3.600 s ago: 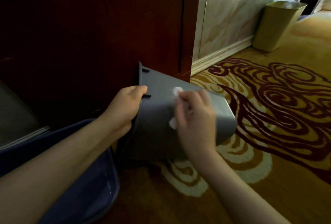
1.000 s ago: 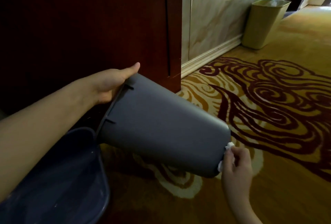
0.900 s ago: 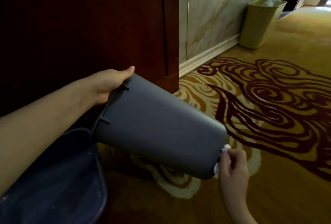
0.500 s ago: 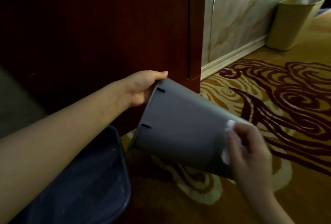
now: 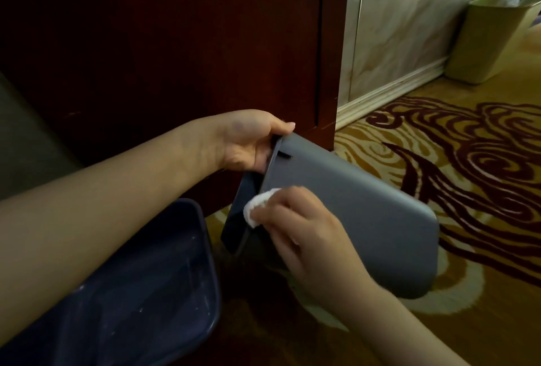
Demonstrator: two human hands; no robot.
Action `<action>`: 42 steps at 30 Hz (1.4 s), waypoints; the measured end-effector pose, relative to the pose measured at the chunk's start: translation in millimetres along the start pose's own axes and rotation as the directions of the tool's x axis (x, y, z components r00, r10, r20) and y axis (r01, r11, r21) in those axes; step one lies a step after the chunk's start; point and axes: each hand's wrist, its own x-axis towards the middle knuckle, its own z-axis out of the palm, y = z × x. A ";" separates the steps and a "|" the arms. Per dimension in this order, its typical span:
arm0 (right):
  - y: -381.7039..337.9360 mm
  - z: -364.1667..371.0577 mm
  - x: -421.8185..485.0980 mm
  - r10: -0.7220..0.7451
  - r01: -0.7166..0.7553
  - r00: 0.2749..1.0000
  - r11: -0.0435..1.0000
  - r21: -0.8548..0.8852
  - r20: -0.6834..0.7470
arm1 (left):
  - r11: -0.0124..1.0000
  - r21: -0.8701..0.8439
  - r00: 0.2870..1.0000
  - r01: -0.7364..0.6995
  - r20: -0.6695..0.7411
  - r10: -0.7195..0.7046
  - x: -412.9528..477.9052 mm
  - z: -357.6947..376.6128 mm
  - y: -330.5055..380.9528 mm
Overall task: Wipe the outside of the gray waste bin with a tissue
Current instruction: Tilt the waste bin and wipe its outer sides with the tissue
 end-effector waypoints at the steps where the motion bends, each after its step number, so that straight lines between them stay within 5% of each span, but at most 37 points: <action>1: -1.0 1.2 -6.8 -0.016 0.016 1.000 1.000 -0.008 0.017 | 1.000 -0.007 1.000 0.000 0.008 0.000 -1.0 0.4 -0.3; 5: 10.2 -3.9 -26.1 -0.053 0.056 0.996 0.998 -0.039 0.066 | 0.999 -0.035 1.000 0.003 0.017 -0.003 -4.8 4.3 -2.0; 11: 14.7 -14.2 -17.3 0.118 -0.120 0.969 0.993 0.003 -0.215 | 1.000 -0.028 1.000 0.003 0.027 -0.003 -6.1 10.3 -2.4; 20: 11.7 4.0 -35.6 -0.094 0.098 0.994 0.991 -0.087 0.049 | 1.000 -0.001 0.999 0.012 -0.032 -0.012 -12.5 6.8 -6.1; 27: 26.8 -9.0 -30.5 0.180 -0.204 0.944 0.977 -0.059 -0.278 | 0.985 0.148 0.991 -0.091 -0.088 0.105 -10.1 15.4 -7.3; 31: 18.2 -0.1 -8.6 0.127 -0.150 0.981 0.975 -0.162 -0.146 | 0.959 0.241 0.979 -0.152 -0.095 0.179 -9.3 20.7 -5.5; 35: 25.3 2.0 -30.2 0.097 -0.095 0.995 0.971 -0.219 -0.003 | 0.887 0.423 0.964 -0.182 -0.099 0.245 -11.0 8.9 -5.4; 42: 61.5 -4.4 -107.0 0.342 -0.375 0.924 0.898 -0.232 -0.171 | 0.579 0.749 0.908 -0.322 0.071 0.413 -22.5 -8.7 1.3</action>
